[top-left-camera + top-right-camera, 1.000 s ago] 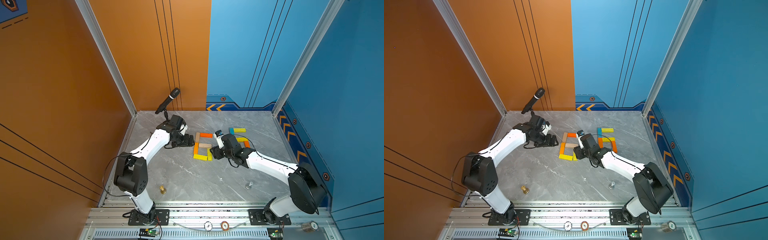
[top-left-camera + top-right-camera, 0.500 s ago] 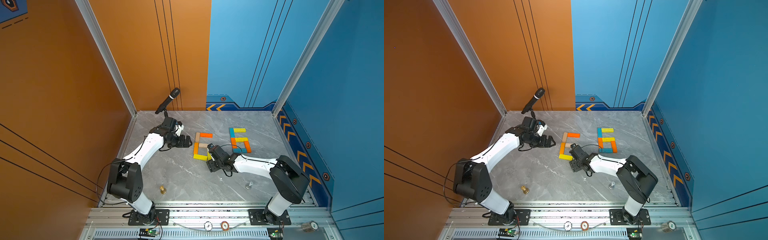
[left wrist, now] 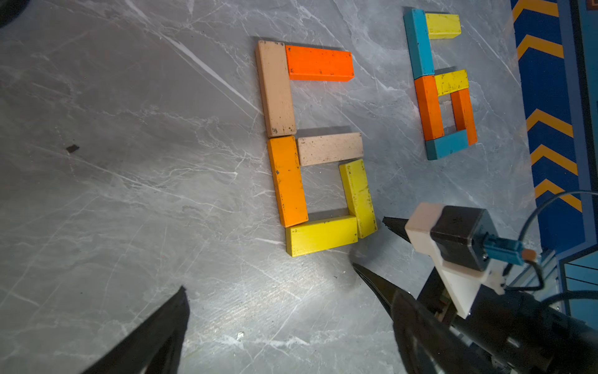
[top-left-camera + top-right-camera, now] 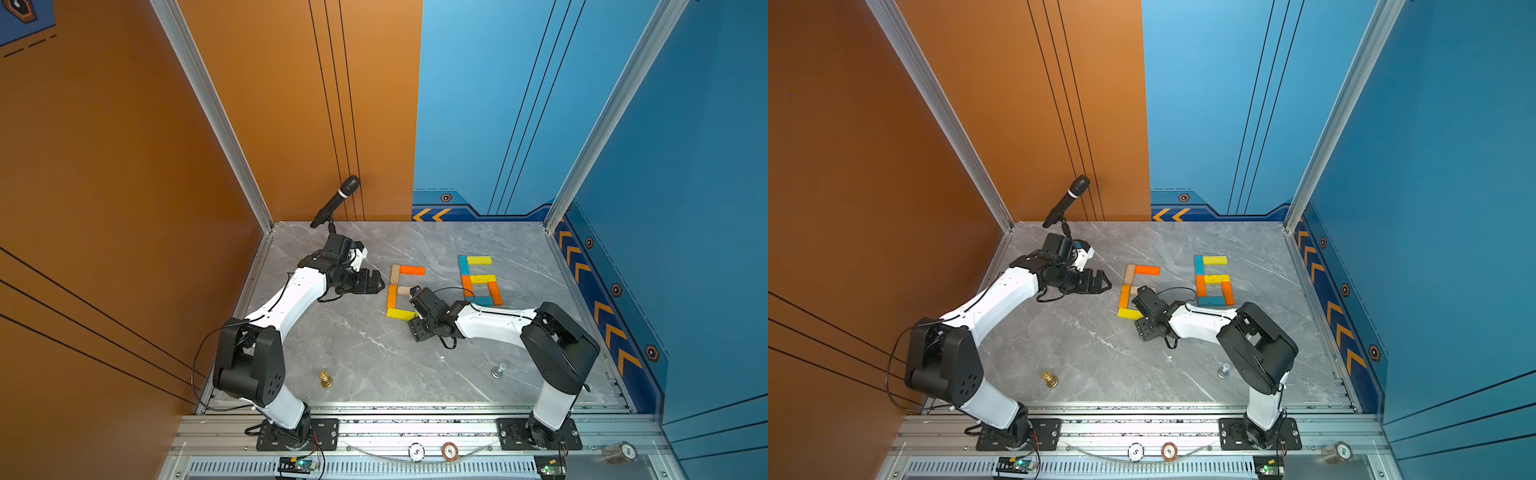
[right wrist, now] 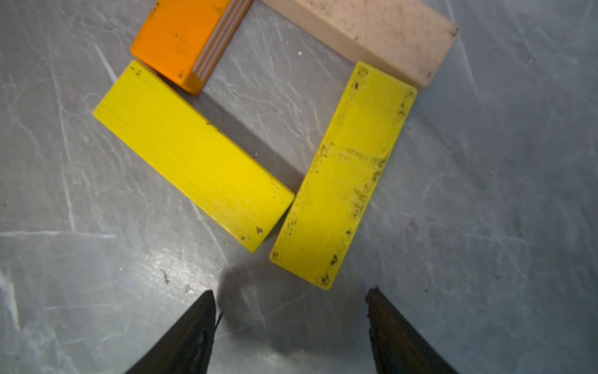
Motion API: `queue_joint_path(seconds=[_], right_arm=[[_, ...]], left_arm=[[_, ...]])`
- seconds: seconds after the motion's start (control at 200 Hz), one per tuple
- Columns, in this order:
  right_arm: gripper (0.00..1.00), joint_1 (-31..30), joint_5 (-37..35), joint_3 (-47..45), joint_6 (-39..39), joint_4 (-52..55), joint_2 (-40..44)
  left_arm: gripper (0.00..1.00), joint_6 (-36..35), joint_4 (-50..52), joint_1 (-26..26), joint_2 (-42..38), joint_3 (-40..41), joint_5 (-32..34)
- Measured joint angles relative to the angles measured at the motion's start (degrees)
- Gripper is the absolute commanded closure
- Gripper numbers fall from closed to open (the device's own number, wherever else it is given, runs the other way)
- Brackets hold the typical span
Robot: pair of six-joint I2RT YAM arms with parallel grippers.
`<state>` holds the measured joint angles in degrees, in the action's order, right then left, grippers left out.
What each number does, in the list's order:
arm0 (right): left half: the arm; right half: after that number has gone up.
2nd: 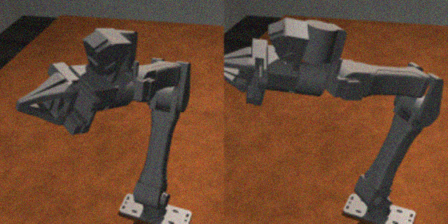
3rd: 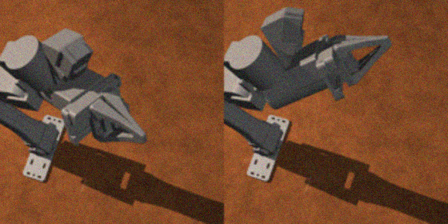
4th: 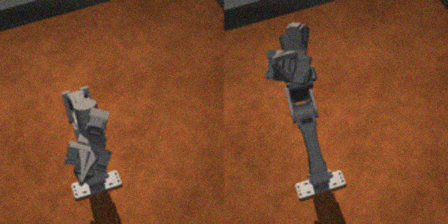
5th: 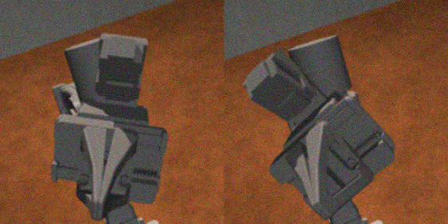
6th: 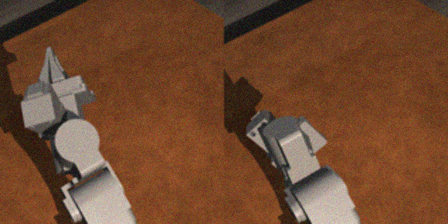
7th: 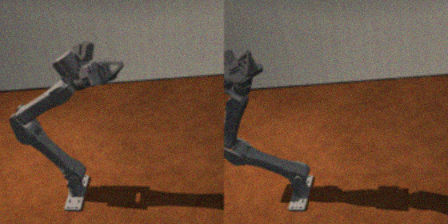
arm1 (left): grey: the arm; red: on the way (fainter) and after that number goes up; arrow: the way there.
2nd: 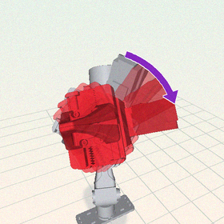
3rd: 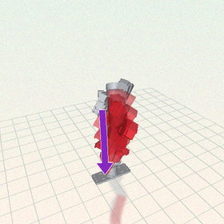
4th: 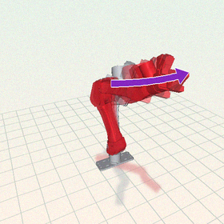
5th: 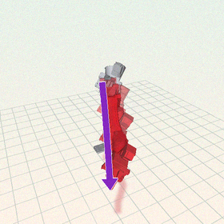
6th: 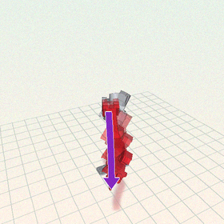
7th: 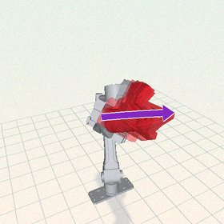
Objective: Assemble the number 6 with building blocks
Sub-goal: Assemble the building block at the center of the board.
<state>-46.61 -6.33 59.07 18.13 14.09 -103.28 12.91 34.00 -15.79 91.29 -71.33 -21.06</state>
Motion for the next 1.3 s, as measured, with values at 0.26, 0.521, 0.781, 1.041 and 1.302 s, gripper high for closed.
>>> queue_joint_path(seconds=[0.26, 0.521, 0.781, 1.041, 1.302], right_arm=[[0.32, 0.8, 0.0, 0.7, 1.2, 0.5, -0.7], [0.33, 1.0, 0.0, 1.7, 1.7, 0.5, -1.6], [0.35, 1.4, 0.0, 2.8, 2.2, 0.5, -2.4], [0.37, 1.8, 0.0, 2.8, 2.9, 0.5, -2.5], [0.37, 2.0, 0.0, 3.4, 3.0, 0.5, -2.8]], left_arm=[[0.02, 0.0, 0.0, 0.0, 0.0, 0.0, 0.0], [0.02, 0.0, -0.1, 0.0, 0.0, 0.0, -0.2], [0.02, 0.0, -0.2, 0.0, 0.0, 0.1, -0.2], [0.02, 0.2, -0.5, 0.0, 0.0, 0.1, -0.7], [0.02, 0.2, -0.8, 0.0, 0.0, 0.1, -1.1]])
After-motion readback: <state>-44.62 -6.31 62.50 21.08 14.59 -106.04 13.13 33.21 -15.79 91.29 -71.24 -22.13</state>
